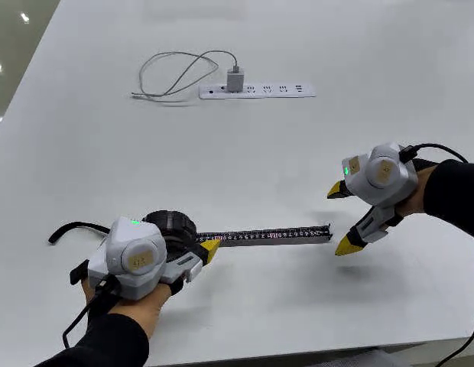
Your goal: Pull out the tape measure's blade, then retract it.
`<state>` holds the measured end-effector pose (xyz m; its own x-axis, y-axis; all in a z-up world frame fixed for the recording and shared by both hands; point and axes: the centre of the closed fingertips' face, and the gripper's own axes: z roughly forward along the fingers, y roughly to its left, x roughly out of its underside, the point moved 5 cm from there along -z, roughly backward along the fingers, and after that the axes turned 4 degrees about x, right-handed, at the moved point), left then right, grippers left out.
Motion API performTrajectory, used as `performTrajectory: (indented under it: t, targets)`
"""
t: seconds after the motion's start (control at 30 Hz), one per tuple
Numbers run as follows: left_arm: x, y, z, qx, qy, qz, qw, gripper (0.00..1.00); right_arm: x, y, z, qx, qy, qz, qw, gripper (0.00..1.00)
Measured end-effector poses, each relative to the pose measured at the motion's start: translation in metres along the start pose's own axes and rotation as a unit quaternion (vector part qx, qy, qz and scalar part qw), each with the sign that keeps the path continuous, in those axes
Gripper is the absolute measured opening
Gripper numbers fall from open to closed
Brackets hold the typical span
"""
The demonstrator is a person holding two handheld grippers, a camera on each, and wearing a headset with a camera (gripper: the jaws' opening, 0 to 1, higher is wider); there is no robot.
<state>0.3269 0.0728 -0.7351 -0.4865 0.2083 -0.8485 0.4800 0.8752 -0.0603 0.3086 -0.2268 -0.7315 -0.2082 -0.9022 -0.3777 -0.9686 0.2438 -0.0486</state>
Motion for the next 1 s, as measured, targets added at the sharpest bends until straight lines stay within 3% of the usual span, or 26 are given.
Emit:
performTrajectory:
  t: [0.27, 0.57, 0.83, 1.0]
  targets:
    - [0.001, 0.001, 0.002, -0.002, -0.001, -0.014, 0.9999, 0.97, 0.001, 0.002, 0.008, -0.010, 0.007, -0.011, 0.9999, 0.44]
    - [0.002, 0.008, 0.000, -0.022, -0.001, -0.017, 0.9996, 0.83, 0.007, 0.002, 0.016, -0.012, 0.009, -0.015, 0.9998, 0.30]
    - [0.004, 0.008, 0.000, -0.029, 0.003, -0.027, 0.9992, 0.77, 0.008, 0.004, 0.018, -0.019, 0.009, -0.014, 0.9997, 0.16]
    - [0.003, 0.009, 0.000, -0.032, 0.003, -0.031, 0.9990, 0.74, 0.008, 0.005, 0.020, -0.019, 0.010, -0.015, 0.9997, 0.16]
